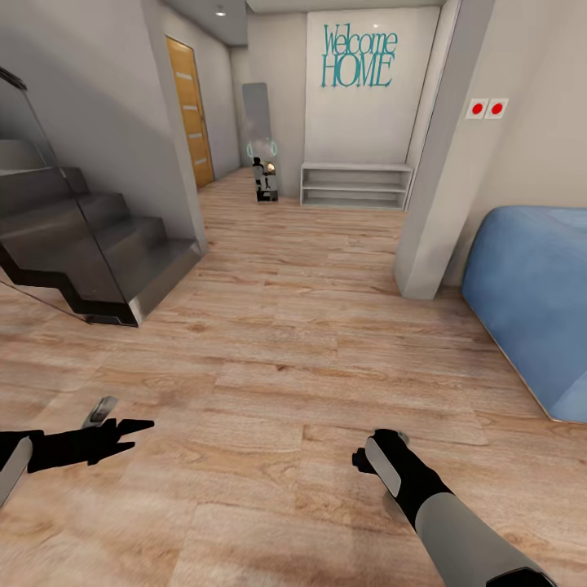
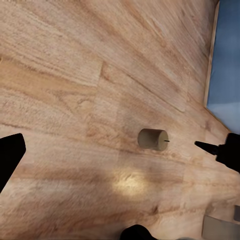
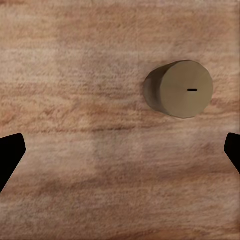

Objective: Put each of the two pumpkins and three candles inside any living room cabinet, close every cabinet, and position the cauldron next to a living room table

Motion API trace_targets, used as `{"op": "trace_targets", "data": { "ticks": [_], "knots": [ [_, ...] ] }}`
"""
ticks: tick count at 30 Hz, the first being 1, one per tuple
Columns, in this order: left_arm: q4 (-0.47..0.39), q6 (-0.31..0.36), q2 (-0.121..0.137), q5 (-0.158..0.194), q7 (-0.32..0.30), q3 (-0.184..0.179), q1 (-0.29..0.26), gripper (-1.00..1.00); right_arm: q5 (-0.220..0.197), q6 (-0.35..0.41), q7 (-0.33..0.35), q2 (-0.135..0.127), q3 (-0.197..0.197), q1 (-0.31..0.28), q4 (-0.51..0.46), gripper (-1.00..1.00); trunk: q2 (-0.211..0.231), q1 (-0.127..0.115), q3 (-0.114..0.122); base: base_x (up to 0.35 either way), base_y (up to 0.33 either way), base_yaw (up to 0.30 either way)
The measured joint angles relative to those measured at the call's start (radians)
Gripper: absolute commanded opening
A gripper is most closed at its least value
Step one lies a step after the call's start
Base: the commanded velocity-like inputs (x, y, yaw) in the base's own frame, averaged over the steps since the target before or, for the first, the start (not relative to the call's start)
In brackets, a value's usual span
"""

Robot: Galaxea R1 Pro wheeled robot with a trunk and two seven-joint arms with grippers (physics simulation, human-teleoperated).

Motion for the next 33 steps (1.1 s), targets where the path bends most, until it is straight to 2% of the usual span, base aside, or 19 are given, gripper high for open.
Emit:
{"op": "trace_targets", "data": {
  "ticks": [9, 13, 23, 33],
  "knots": [
    [0.000, -0.008, -0.002, -0.006, 0.011, 0.000, 0.000, 1.00, 0.000, -0.001, 0.000, 0.000, 0.003, 0.000, 0.000, 1.00, 0.000, 0.000, 0.000, 0.010, -0.106, 0.000],
    [0.000, -0.009, -0.003, -0.005, 0.014, 0.000, 0.001, 1.00, 0.000, -0.001, 0.000, 0.001, 0.006, 0.000, 0.000, 1.00, 0.000, 0.000, 0.000, 0.219, -0.045, -0.005],
    [0.001, -0.024, -0.004, -0.008, 0.015, 0.000, 0.002, 1.00, 0.001, -0.003, 0.000, 0.001, 0.007, 0.000, 0.000, 1.00, 0.000, 0.000, 0.000, 0.141, -0.098, -0.195],
    [0.000, -0.024, -0.004, -0.008, 0.015, 0.000, 0.002, 1.00, 0.001, -0.005, 0.000, 0.001, 0.008, 0.000, 0.000, 1.00, 0.000, 0.000, 0.000, -0.074, -0.048, -0.104]
  ]
}}
